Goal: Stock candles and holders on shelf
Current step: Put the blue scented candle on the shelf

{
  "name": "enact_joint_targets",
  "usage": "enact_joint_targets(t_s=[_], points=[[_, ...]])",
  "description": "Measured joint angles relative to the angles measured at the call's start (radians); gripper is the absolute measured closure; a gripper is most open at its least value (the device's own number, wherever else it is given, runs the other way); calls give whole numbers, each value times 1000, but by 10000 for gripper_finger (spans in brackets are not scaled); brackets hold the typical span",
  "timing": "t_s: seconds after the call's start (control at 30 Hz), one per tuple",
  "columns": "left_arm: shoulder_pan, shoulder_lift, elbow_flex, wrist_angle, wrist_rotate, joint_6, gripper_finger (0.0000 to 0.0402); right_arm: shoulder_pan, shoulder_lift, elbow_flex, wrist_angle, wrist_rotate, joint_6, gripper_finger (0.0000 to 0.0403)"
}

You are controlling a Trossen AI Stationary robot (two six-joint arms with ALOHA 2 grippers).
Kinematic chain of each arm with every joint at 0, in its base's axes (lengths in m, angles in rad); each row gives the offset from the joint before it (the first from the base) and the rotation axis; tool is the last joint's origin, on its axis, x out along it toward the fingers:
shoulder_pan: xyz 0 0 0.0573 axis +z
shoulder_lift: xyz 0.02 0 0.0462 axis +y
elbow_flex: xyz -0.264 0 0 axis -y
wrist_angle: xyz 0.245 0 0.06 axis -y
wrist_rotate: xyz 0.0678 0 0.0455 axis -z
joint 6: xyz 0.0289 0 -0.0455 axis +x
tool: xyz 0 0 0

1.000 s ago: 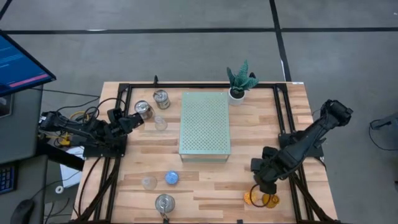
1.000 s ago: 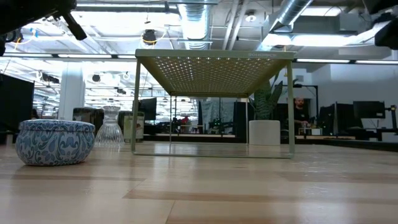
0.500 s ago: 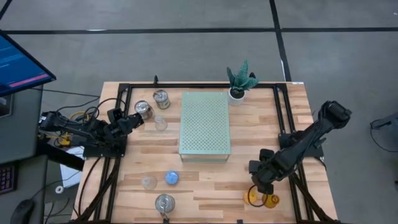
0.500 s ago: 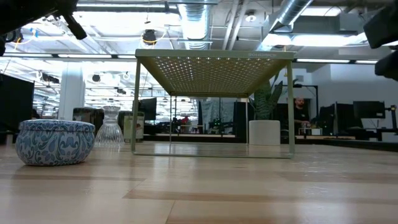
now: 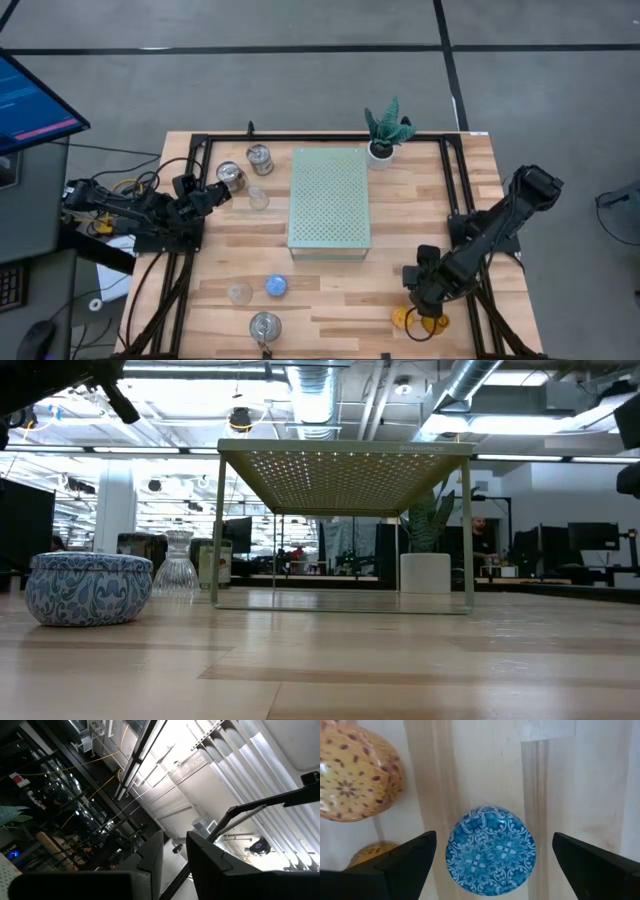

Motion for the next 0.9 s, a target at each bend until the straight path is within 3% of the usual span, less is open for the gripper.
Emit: enact_joint_targets(t_s=[0.63, 0.77, 0.9], points=[[0, 0, 0, 0, -4, -10, 317, -6, 22, -79, 122, -56, 26, 18], [0, 0, 0, 0, -4, -10, 317, -8, 22, -79, 122, -56, 26, 49], [0, 0, 0, 0, -4, -9, 317, -13, 22, -79, 122, -61, 11, 105]])
